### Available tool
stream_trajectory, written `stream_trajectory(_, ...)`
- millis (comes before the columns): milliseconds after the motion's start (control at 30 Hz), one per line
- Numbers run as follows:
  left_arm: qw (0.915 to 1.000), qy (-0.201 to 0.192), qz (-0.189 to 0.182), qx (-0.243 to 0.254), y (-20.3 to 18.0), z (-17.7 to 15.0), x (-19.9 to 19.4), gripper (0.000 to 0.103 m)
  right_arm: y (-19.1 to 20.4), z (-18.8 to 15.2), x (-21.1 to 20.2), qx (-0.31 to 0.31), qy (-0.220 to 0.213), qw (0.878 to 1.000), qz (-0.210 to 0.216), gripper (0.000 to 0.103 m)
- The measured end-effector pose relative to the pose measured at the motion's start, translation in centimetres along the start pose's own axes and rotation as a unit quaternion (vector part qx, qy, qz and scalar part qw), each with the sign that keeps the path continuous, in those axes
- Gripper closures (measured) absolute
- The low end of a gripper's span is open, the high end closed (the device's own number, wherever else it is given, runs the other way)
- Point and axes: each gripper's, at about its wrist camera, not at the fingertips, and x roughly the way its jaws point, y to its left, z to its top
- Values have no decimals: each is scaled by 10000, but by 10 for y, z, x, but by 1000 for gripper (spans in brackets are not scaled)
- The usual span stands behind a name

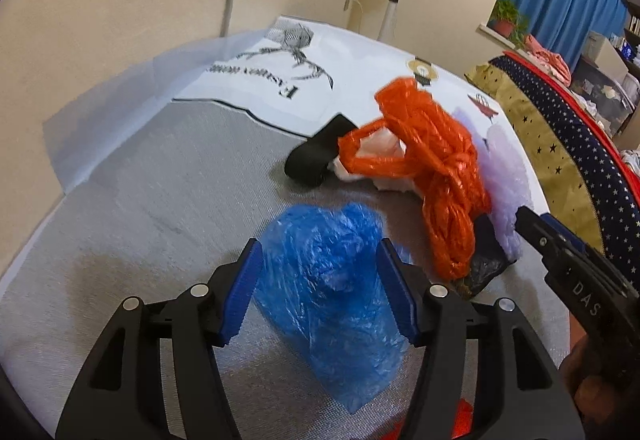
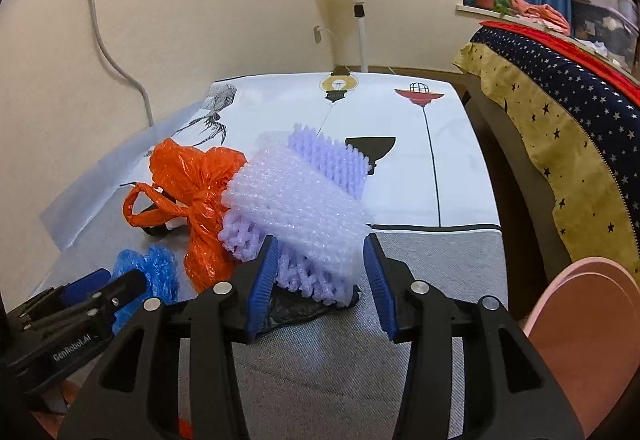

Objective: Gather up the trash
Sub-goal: 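Grasp the white foam net with the right tool while the left tool grasps the blue bag, then carry both items over the pink bin and open both tools to drop them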

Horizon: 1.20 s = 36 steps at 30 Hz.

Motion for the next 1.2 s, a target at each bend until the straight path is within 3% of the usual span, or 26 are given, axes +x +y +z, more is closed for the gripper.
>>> stream_trajectory(67, 9999, 92, -40, -22, 0, -1, 4, 48, 0, -1, 1, -23, 32, 10000, 16, 61)
stream_trajectory(100, 9999, 122, -39, -30, 1, -2, 5, 56, 1, -1, 1, -33, 35, 10000, 17, 63)
stream_trajectory(200, 9998, 184, -54, -71, 3, -3, 7, 75, 1, -1, 1, -73, 58, 10000, -21, 78)
stream_trajectory(267, 9998, 166, -71, -73, 3, -3, 7, 81, -1, -1, 0, -75, 60, 10000, -21, 90)
stream_trajectory(367, 9999, 62, -79, -42, 2, -2, 1, 90, -3, 0, -6, -65, -5, 10000, -26, 92)
stream_trajectory(667, 9982, -537, -81, 234, -12, 9, -37, 91, -10, 7, -48, 44, -332, 9994, -94, 93)
stream_trajectory(900, 9965, -763, -124, 329, -15, 8, -60, 91, -14, 6, -90, 145, -519, 9985, -134, 93)
stream_trajectory(1200, 9910, -1104, -434, 624, -33, -2, -99, 91, -23, 0, -149, 293, -760, 9963, -264, 93)
